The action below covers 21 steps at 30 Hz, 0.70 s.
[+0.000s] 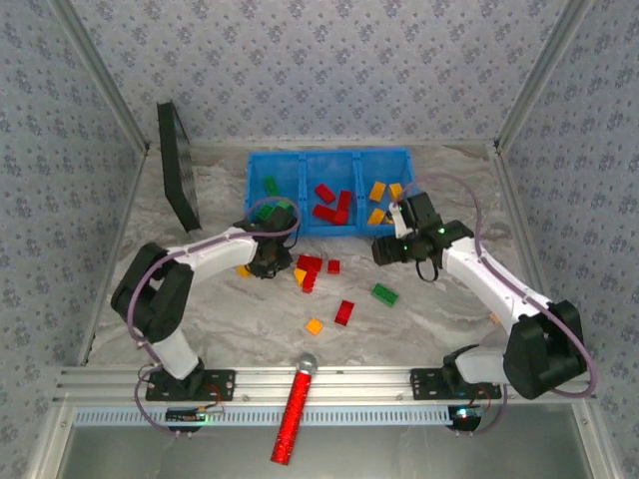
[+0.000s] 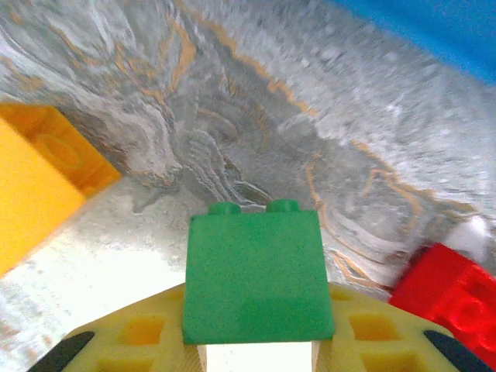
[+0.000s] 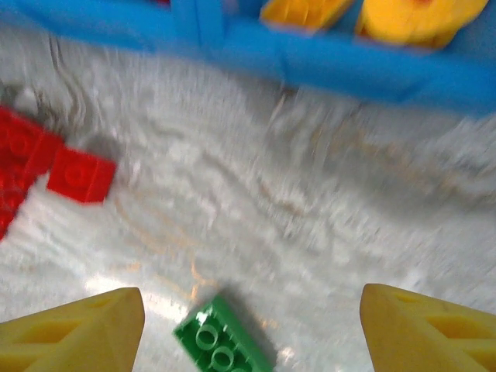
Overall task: Sort the legos into containers by color
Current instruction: Pick up the lego from the center of the table, then place the lego in the container.
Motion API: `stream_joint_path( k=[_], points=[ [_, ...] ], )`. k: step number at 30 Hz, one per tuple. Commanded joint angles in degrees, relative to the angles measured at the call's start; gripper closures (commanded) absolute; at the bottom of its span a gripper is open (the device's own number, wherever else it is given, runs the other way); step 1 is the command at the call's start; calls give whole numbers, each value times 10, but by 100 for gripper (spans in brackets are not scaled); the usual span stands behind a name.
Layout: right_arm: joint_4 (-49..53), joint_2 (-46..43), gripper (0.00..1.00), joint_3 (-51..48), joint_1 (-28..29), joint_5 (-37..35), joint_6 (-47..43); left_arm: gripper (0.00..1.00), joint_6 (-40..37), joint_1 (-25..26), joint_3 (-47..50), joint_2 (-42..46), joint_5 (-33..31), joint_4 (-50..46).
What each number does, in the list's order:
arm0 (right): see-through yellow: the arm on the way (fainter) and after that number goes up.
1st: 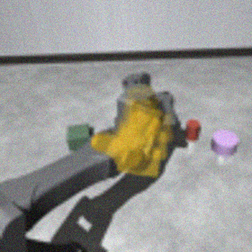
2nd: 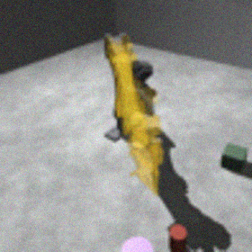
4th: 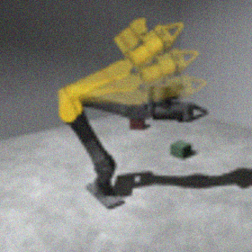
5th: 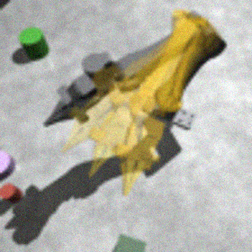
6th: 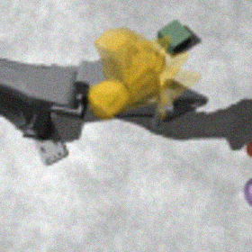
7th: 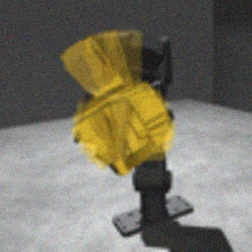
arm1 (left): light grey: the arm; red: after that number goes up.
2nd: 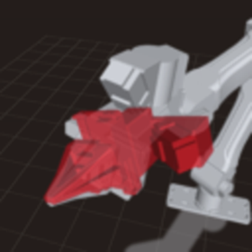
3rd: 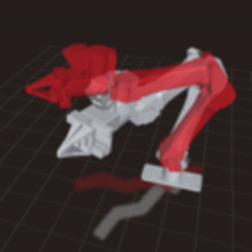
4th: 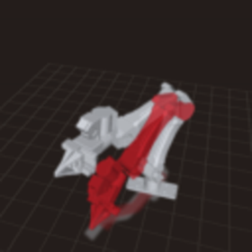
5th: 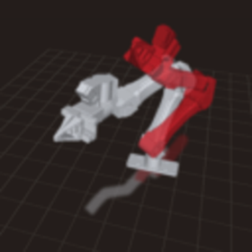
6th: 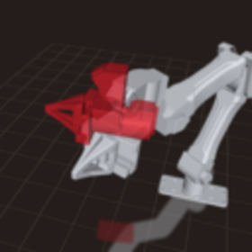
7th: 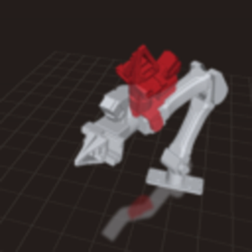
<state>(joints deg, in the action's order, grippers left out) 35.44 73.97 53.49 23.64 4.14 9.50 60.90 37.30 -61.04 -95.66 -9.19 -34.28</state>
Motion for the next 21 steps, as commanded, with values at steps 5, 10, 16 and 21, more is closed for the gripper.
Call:
stream_joint_path(
  k=[5,10,16,21],
  points=[
    [7,-36,23,-65,38,15,68,72,-67,-22,-121,40,-41,-20],
    [-7,-19,22,-87,42,36,91,72,-113,-55,-197,-14,-41,-5],
    [-7,-6,22,-106,63,12,108,72,-148,-85,-259,-102,-35,13],
    [0,-6,22,-122,81,2,136,72,-156,-102,-289,-173,-13,18]
  ],
)
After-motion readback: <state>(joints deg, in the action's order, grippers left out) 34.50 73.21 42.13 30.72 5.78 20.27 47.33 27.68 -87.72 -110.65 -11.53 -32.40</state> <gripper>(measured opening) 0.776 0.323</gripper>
